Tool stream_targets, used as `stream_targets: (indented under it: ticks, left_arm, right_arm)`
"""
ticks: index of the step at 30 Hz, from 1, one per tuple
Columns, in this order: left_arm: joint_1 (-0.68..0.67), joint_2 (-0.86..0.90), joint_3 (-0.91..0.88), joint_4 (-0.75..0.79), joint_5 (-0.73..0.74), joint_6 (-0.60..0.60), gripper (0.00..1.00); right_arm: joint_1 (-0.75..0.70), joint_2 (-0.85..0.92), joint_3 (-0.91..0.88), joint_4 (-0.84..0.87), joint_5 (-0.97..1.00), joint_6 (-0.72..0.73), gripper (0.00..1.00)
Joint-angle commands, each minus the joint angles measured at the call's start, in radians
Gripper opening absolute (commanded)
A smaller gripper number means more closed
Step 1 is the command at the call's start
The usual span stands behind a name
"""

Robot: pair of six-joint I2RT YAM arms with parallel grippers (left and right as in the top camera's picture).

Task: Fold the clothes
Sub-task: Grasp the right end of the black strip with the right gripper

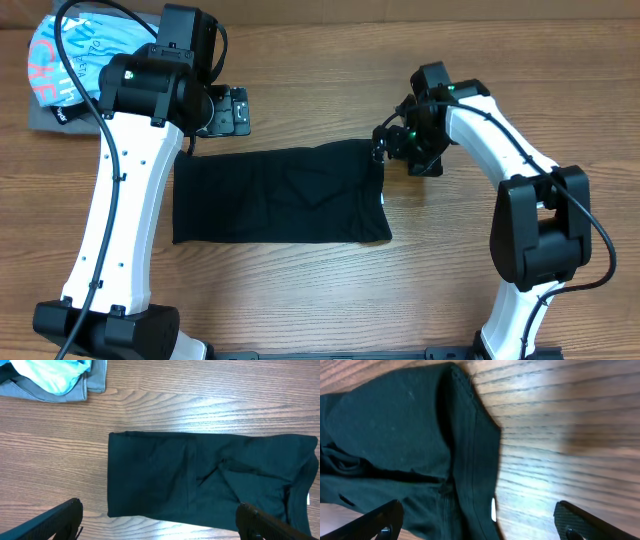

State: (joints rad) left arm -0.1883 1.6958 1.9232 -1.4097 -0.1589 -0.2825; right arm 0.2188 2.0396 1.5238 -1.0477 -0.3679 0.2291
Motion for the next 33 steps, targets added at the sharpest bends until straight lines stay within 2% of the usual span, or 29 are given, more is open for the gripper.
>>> stream_targets:
  ticks: [1, 13, 22, 25, 30, 31, 32, 33]
  left_arm:
    - [0.005, 0.004, -0.007, 0.003, -0.017, -0.013, 1.0]
    - [0.005, 0.004, -0.011, 0.03, -0.017, -0.013, 1.0]
    - [0.005, 0.004, -0.017, 0.034, -0.017, -0.013, 1.0]
    - [0.005, 0.004, -0.019, 0.034, -0.017, -0.013, 1.0]
    - [0.005, 0.004, -0.021, 0.034, -0.017, -0.01, 1.0]
    - [0.005, 0.004, -0.022, 0.033, -0.017, -0.01, 1.0]
    - [0.005, 0.004, -0.022, 0.033, -0.017, -0.01, 1.0]
    - [0.005, 0.004, -0.023, 0.033, -0.017, -0.01, 1.0]
  right_arm:
    - [0.01, 0.004, -0.058, 0.036, -0.047, 0.011, 1.0]
    - [0.018, 0.01, -0.226, 0.225, -0.232, 0.015, 1.0]
    - [0.087, 0.055, -0.26, 0.307, -0.236, 0.094, 0.99]
    - [0.111, 0.056, -0.26, 0.323, -0.22, 0.12, 0.89]
    - [0.122, 0.056, -0.26, 0.333, -0.14, 0.183, 0.51]
    - [0.122, 0.056, -0.26, 0.332, -0.122, 0.193, 0.4]
    - [0.122, 0.056, -0.26, 0.332, -0.118, 0.193, 0.35]
    - [0.121, 0.056, -0.26, 0.333, -0.111, 0.195, 0.25]
